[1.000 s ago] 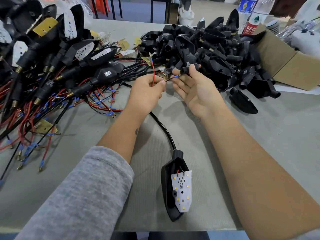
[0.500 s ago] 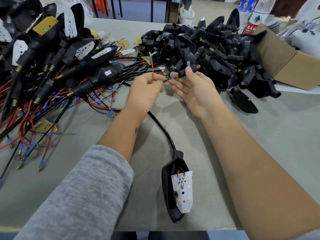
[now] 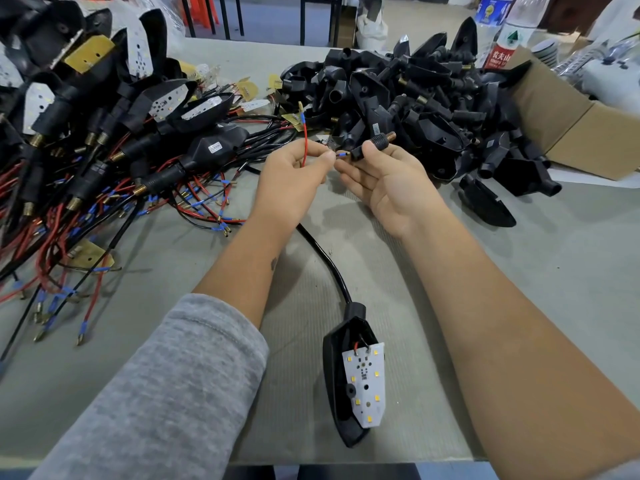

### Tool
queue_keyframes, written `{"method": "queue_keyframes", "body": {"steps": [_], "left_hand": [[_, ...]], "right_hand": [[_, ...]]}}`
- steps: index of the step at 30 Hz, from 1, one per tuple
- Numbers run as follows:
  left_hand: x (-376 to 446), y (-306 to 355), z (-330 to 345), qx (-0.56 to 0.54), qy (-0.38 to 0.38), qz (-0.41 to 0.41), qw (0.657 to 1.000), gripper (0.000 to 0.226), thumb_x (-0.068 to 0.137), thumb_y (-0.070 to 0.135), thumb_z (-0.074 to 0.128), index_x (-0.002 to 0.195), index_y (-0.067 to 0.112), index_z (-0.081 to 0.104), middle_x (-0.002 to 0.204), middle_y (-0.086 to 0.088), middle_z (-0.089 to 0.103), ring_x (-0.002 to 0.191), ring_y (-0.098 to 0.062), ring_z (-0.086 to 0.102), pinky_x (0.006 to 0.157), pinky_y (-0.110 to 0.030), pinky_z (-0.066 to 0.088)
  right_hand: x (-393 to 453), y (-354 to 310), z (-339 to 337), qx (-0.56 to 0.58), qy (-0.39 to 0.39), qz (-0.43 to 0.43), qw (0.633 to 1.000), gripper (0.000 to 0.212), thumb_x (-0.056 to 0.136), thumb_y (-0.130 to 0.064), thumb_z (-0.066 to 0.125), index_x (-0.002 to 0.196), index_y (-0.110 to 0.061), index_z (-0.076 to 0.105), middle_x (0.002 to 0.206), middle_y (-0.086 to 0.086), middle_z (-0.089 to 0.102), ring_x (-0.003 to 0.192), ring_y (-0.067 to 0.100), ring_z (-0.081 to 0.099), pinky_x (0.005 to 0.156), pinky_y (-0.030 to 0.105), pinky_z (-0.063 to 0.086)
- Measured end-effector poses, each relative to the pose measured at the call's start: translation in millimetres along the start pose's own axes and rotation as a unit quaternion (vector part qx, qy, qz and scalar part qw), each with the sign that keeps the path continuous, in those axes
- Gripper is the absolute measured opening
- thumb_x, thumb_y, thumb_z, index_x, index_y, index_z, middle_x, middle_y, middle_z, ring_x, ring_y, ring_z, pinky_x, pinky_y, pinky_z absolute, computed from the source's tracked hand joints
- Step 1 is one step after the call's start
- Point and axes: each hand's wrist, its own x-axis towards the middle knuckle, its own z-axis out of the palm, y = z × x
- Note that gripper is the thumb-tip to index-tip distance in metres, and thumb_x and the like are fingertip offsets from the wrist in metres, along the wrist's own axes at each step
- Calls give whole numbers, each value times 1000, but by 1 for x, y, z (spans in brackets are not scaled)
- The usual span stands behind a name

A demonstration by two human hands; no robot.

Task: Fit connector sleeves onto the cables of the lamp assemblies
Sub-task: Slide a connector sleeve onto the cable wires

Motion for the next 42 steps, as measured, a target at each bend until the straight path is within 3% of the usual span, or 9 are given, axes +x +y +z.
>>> {"method": "queue_keyframes", "body": {"steps": [5, 11, 15, 21, 27, 30, 34, 38, 42], "left_hand": [[0, -2, 0, 22, 5, 4, 1000, 17, 90, 17, 66, 77, 27, 66, 72, -3, 57, 68, -11, 48, 66, -21, 42], [1, -4, -1, 40, 17, -2, 999, 15, 90, 20, 67, 75, 26, 67, 70, -4, 60, 67, -14, 50, 67, -26, 42], [2, -5, -1, 41, 33, -6, 999, 14, 88, 24, 70, 74, 26, 69, 62, 7, 60, 55, -3, 49, 63, -21, 42], [0, -3, 0, 21, 32, 21, 999, 18, 87, 17, 70, 71, 25, 68, 65, 6, 61, 60, -4, 49, 62, -17, 42], [1, 0, -3, -35, 45, -9, 998, 20, 90, 22, 68, 71, 27, 67, 49, 16, 55, 40, 3, 42, 45, -11, 34], [1, 0, -4, -38, 57, -23, 997, 18, 91, 24, 67, 73, 25, 66, 57, 11, 55, 40, 3, 42, 47, -14, 34], [-1, 1, -2, -39, 44, -5, 998, 16, 91, 23, 68, 74, 23, 67, 57, 10, 54, 41, 3, 42, 47, -8, 34], [-2, 2, 0, -62, 25, 3, 998, 13, 92, 22, 66, 79, 22, 69, 57, 11, 53, 40, 1, 40, 44, -9, 32], [-2, 1, -1, -72, 32, 7, 997, 16, 92, 21, 66, 76, 24, 69, 53, 14, 53, 40, 1, 40, 44, -9, 31]], "right_hand": [[-1, -2, 2, -18, -17, 3, 1000, 16, 102, -20, 50, 109, -6, 47, 103, 16, 71, 80, 20, 72, 68, 27, 58], [-3, -3, 4, -18, -35, 5, 999, 19, 101, -22, 50, 113, -8, 47, 97, 13, 72, 74, 18, 69, 65, 25, 56], [-3, -4, 6, -14, -36, 7, 999, 22, 102, -25, 47, 116, -7, 48, 93, 12, 73, 70, 16, 68, 62, 24, 55], [-3, -1, 6, -38, -18, -12, 999, 17, 100, -21, 54, 87, -13, 46, 82, 10, 74, 67, 18, 65, 58, 25, 53], [-4, 4, 9, -69, 3, -46, 997, 8, 98, -15, 57, 100, -12, 50, 88, 10, 70, 67, 15, 66, 61, 25, 54], [-5, 4, 11, -57, -9, -58, 997, 8, 99, -18, 55, 98, -14, 49, 99, 12, 72, 76, 17, 68, 66, 25, 53], [-7, 5, 14, -44, -16, -76, 996, 13, 99, -23, 56, 89, -17, 49, 99, 8, 70, 87, 19, 66, 70, 26, 51], [-8, 4, 16, 16, -9, -72, 997, 13, 100, -20, 53, 89, -15, 48, 87, 6, 68, 79, 20, 67, 70, 27, 52], [-8, 5, 16, 17, -3, -68, 998, 10, 101, -15, 51, 96, -12, 44, 92, 13, 68, 82, 24, 69, 70, 27, 56]]}}
